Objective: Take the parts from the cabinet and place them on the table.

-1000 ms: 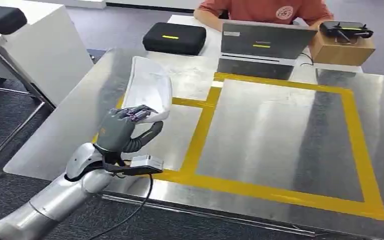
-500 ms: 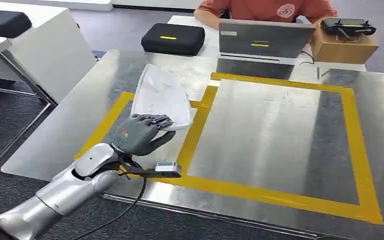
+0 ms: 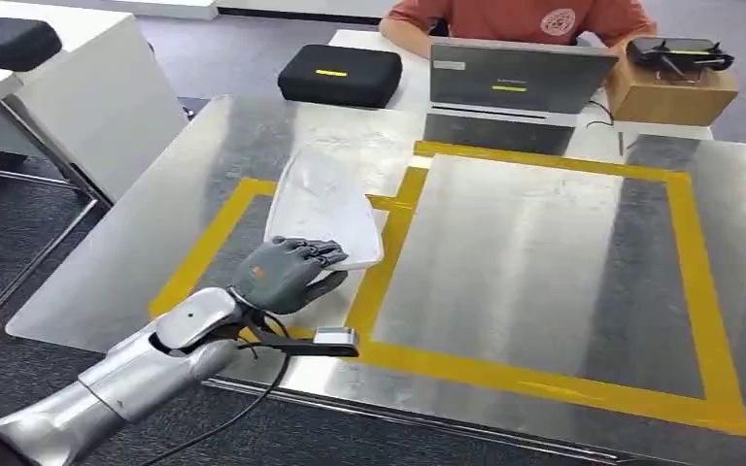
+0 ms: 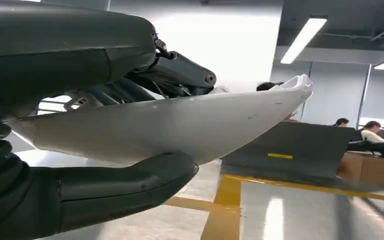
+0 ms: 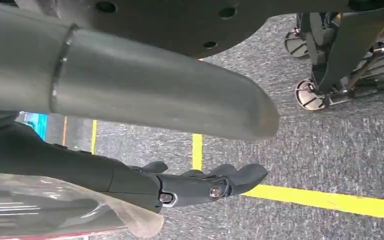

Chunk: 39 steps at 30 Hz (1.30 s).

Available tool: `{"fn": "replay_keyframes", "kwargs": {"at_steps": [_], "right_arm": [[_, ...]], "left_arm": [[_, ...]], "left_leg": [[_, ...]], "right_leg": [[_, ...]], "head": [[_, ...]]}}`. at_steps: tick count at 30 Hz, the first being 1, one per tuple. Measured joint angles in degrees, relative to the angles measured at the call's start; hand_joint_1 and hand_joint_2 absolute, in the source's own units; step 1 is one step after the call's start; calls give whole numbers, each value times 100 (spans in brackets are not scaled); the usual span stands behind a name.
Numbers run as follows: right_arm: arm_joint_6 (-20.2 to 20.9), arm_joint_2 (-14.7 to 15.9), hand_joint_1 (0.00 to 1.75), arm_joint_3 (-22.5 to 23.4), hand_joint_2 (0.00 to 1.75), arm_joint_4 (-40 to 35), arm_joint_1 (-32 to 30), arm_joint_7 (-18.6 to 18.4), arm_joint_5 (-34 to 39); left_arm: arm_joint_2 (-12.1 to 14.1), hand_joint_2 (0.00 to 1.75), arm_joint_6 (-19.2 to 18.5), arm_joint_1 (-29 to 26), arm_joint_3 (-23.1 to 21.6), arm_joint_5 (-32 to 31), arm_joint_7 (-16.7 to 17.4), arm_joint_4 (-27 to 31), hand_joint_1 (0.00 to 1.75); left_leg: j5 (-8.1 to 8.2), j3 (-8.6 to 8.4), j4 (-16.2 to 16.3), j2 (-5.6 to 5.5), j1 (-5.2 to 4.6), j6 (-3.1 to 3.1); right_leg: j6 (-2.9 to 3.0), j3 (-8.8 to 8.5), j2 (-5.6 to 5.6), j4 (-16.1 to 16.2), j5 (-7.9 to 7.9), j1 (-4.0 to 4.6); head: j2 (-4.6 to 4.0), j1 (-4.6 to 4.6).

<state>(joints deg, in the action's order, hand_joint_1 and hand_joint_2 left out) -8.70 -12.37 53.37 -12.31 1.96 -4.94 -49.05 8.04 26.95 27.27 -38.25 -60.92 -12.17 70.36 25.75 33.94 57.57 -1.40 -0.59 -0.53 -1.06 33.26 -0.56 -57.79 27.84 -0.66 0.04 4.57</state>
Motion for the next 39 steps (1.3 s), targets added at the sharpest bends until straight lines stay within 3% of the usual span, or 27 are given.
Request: {"fn": "replay_keyframes", "kwargs": {"at_steps": [11, 12, 16, 17, 29, 39], "right_arm": [[-7, 0, 0, 0, 0, 0, -2, -2, -37], [-7, 0, 0, 0, 0, 0, -2, -2, -37], [-7, 0, 0, 2, 0, 0, -1, -2, -57], [-7, 0, 0, 2, 0, 0, -1, 0, -61], [-5, 0, 0, 65, 0, 0, -2, 15, -118], [13, 0, 0, 81, 0, 0, -7, 68, -175]], "left_arm": [[15, 175, 98, 7, -2, -31, -2, -24, 175], [15, 175, 96, 7, -2, -31, -2, -26, 0], [22, 175, 275, 7, -2, -35, -22, -26, 0], [22, 0, 330, 7, 0, -33, -28, -26, 0], [33, 0, 601, -11, 26, 273, -304, 465, 0], [33, 0, 704, -25, 157, 374, -310, 745, 0]], "left_leg": [[3, -1, 5, 0, -2, -5], [3, -1, 5, 0, -1, -5], [3, -1, 5, 0, -1, -5], [3, -1, 5, 0, -1, -5], [3, -1, 5, -1, -1, -5], [3, -3, 5, -1, -1, -5]], "right_leg": [[-1, -2, 2, 1, 0, -3], [-1, -2, 2, 1, 0, -3], [-1, -3, 2, 1, 0, -2], [-1, -2, 2, 1, 0, -2], [-1, -7, 5, 1, 0, -3], [-1, -7, 5, 1, 0, -2]], "head": [[0, 0], [0, 0], [0, 0], [0, 2], [0, 0], [0, 0]]}}
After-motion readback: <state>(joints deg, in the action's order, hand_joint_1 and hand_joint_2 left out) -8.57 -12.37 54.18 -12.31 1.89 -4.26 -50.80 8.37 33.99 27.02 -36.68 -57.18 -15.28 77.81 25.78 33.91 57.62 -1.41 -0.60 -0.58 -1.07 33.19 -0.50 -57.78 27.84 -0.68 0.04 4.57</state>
